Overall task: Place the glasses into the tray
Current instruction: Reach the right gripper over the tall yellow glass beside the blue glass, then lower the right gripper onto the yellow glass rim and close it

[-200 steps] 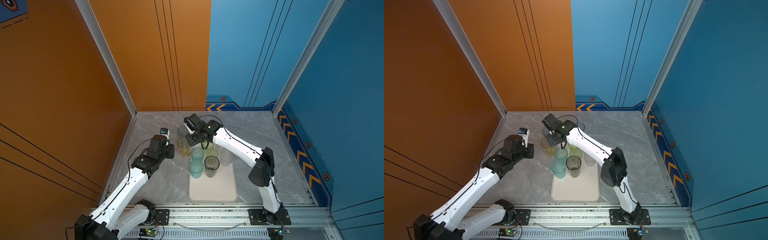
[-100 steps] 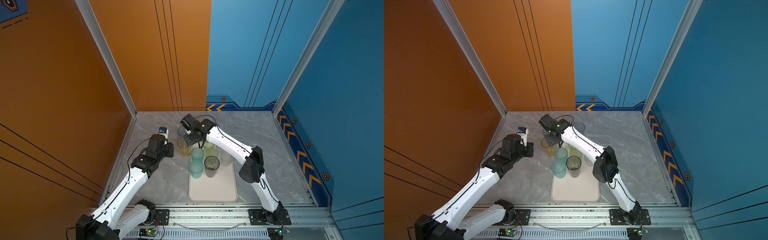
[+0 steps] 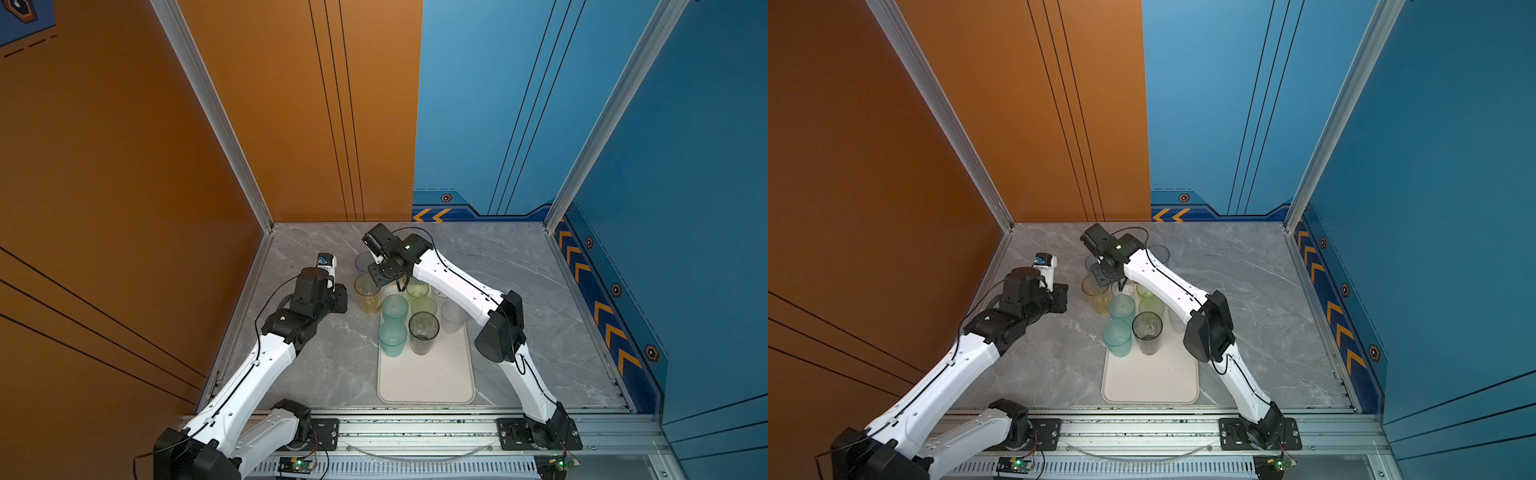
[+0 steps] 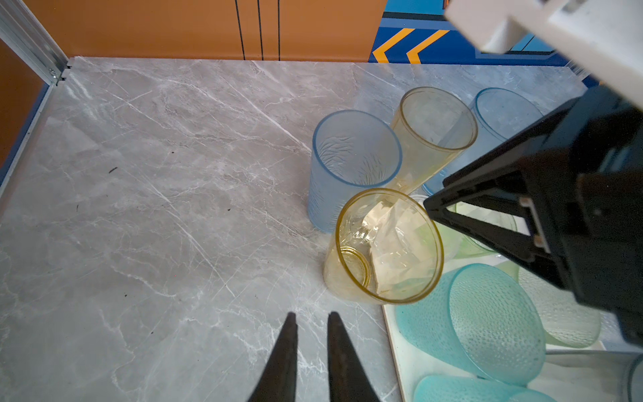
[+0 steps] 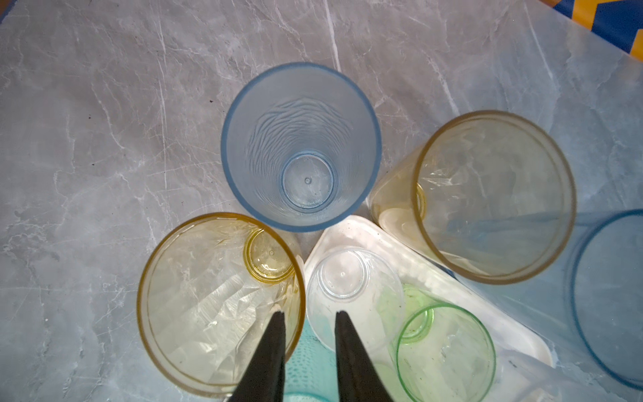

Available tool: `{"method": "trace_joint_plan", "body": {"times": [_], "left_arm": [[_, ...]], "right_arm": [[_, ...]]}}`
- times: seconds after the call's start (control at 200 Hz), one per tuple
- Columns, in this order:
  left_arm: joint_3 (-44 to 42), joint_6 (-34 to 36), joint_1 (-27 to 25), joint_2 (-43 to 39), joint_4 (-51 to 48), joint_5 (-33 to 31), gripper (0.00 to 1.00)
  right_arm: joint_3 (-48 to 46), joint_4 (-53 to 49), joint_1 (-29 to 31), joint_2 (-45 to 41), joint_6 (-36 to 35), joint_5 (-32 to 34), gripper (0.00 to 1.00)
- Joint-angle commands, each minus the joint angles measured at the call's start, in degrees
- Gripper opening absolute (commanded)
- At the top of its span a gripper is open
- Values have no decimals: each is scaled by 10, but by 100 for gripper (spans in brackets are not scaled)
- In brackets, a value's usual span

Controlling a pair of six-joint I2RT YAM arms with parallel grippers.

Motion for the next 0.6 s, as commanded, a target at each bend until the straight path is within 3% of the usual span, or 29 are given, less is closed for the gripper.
{"method": "trace_joint_plan", "body": {"times": [0.0, 0.596], "left_arm": [[-11, -6, 7, 3, 8, 12, 18], [-21, -6, 9, -11, 4, 7, 19]], "right_arm": [[17, -20, -1, 13, -3, -14, 24], [37, -23, -5, 39, -2, -24, 21]]}}
